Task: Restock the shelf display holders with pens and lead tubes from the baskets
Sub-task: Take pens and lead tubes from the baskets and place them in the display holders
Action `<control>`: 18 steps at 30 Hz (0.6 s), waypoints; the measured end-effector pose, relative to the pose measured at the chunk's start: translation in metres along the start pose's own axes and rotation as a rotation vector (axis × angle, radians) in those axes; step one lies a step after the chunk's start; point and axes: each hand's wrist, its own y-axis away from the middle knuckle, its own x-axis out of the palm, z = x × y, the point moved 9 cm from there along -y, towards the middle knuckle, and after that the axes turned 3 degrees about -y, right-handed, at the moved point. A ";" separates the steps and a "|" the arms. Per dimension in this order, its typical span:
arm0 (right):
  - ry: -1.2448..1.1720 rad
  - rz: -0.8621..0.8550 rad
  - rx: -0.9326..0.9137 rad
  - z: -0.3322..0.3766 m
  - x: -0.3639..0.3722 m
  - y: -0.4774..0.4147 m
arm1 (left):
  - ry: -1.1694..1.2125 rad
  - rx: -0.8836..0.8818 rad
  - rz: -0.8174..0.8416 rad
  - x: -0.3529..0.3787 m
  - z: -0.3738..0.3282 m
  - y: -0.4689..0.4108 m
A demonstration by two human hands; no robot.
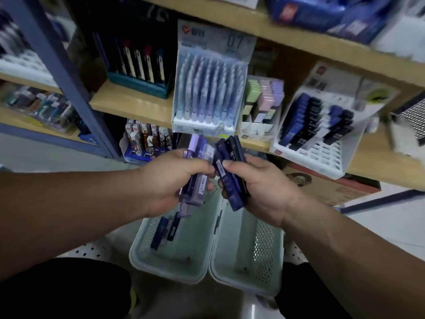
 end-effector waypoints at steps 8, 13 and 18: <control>-0.009 -0.118 -0.078 0.046 -0.036 0.057 | 0.208 0.028 -0.007 0.090 -0.018 0.035; -0.020 -0.139 -0.108 0.064 -0.057 0.065 | 0.229 0.057 0.041 0.125 -0.023 0.036; -0.115 -0.173 -0.125 0.069 -0.078 0.054 | 0.231 0.047 0.006 0.141 -0.025 0.005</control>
